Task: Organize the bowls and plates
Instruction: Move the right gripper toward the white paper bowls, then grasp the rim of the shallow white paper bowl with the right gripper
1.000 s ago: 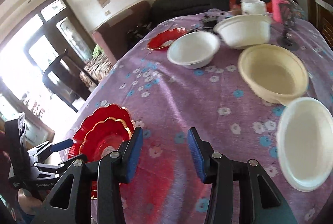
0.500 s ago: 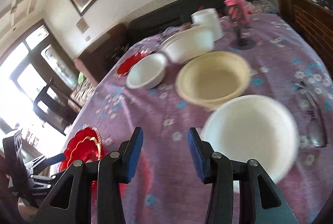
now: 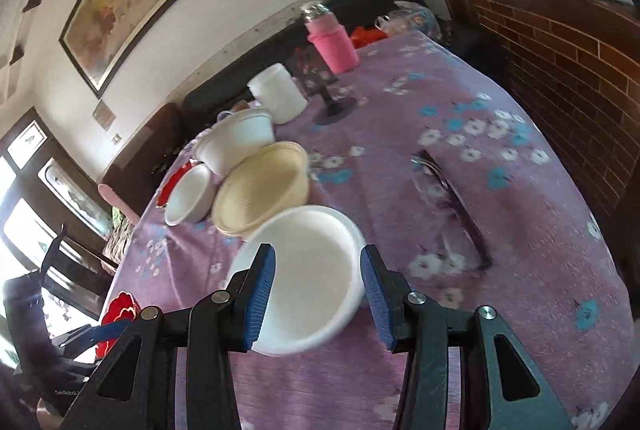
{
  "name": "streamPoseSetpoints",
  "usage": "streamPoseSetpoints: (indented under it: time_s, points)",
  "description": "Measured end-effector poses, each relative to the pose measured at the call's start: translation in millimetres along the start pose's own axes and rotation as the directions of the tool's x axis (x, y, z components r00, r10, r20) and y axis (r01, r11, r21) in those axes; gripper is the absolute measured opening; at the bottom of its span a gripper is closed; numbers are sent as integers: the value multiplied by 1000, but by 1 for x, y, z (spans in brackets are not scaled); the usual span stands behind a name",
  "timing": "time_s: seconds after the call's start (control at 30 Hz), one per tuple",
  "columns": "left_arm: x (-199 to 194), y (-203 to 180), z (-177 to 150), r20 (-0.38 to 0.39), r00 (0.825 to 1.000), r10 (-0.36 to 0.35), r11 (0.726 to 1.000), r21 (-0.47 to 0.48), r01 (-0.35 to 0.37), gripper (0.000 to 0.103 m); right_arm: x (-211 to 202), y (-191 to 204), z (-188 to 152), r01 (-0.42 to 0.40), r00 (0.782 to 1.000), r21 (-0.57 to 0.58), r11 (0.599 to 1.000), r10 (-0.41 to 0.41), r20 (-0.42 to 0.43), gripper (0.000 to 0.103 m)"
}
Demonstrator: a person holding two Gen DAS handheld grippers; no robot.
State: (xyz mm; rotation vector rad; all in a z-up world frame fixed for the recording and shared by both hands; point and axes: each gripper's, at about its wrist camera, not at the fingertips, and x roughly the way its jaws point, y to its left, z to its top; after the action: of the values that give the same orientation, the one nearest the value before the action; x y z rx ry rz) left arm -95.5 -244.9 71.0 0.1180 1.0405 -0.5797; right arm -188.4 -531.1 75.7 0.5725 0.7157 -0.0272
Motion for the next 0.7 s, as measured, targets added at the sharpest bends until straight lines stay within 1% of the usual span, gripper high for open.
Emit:
streamPoseSetpoints:
  time_s: [0.13, 0.27, 0.3, 0.33, 0.37, 0.4, 0.43, 0.47, 0.53, 0.57, 0.6, 0.63, 0.7]
  points:
    - [24, -5, 18, -2, 999, -35, 997, -67, 35, 86, 6, -9, -3, 2, 1000, 9, 1000, -2, -24, 48]
    - [42, -6, 31, 13, 999, -46, 992, -113, 48, 86, 17, -13, -3, -3, 999, 11, 1000, 4, -45, 48]
    - [46, -7, 34, 18, 999, -50, 992, -115, 52, 85, 20, -14, -4, -7, 999, 11, 1000, 7, -51, 46]
    - [51, -8, 36, 17, 999, -45, 992, -115, 46, 81, 23, -14, -4, -9, 998, 9, 1000, 9, -58, 45]
    - [56, -9, 39, 10, 999, -36, 993, -112, 36, 78, 27, -14, -5, -7, 998, 6, 1000, 8, -66, 40]
    - [62, -11, 41, 4, 999, -34, 994, -106, 35, 67, 29, -14, -6, -6, 997, 5, 1000, 6, -71, 34]
    - [69, -13, 43, -9, 999, -33, 995, -99, 32, 53, 33, -14, -7, -3, 997, 2, 1000, 3, -80, 32]
    - [79, -15, 45, -34, 999, -33, 995, -93, 30, 46, 37, -14, -8, 3, 996, -1, 1000, -3, -93, 28]
    - [87, -17, 45, -44, 996, -74, 993, -94, 70, 32, 43, -13, -10, -14, 994, -6, 1000, 13, -108, 21]
    - [89, -19, 45, -42, 995, -86, 993, -89, 82, 27, 43, -10, -12, -20, 994, -24, 1000, 17, -105, 12]
    - [90, -23, 43, -44, 996, -84, 994, -75, 80, 18, 41, -6, -12, -16, 995, -44, 999, 11, -96, 11]
    - [90, -26, 42, -47, 996, -77, 995, -59, 74, 14, 38, -1, -14, -21, 996, -63, 998, 15, -85, 11]
    - [81, -29, 37, -25, 998, -52, 998, -40, 51, 15, 33, 6, -16, -17, 998, -89, 996, 11, -68, 10]
